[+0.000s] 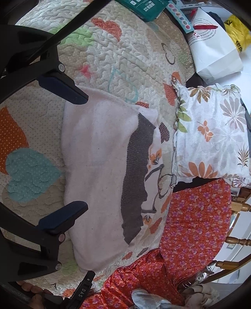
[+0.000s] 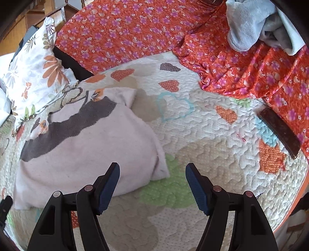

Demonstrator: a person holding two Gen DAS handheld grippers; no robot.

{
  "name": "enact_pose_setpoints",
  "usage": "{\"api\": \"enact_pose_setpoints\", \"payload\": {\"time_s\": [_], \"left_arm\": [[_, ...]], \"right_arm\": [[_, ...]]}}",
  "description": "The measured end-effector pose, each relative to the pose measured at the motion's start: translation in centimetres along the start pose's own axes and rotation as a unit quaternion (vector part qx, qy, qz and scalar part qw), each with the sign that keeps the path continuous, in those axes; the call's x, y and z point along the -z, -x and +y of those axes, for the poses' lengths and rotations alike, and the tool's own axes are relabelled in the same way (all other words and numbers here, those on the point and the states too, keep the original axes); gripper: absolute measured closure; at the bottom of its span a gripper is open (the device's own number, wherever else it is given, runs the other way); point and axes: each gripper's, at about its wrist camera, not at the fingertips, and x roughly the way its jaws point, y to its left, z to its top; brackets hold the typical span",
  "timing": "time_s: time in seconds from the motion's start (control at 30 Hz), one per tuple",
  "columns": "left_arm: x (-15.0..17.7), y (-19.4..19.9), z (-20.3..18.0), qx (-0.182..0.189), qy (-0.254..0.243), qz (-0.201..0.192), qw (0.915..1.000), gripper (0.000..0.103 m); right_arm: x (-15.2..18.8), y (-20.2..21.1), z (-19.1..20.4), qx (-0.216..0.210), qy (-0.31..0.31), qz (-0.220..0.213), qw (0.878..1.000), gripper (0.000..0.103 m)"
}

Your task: Fold small clothes

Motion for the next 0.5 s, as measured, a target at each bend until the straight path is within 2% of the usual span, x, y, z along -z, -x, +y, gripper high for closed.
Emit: {"api": "enact_pose_setpoints", "payload": {"time_s": [0.5], "left_arm": [[0.09, 0.02, 0.31, -0.016, -0.006, -0.004, 0.9998, 0.003]], "right_arm": [[0.51, 0.17, 0.80, -0.002, 0.025, -0.003, 1.000, 0.028]]}}
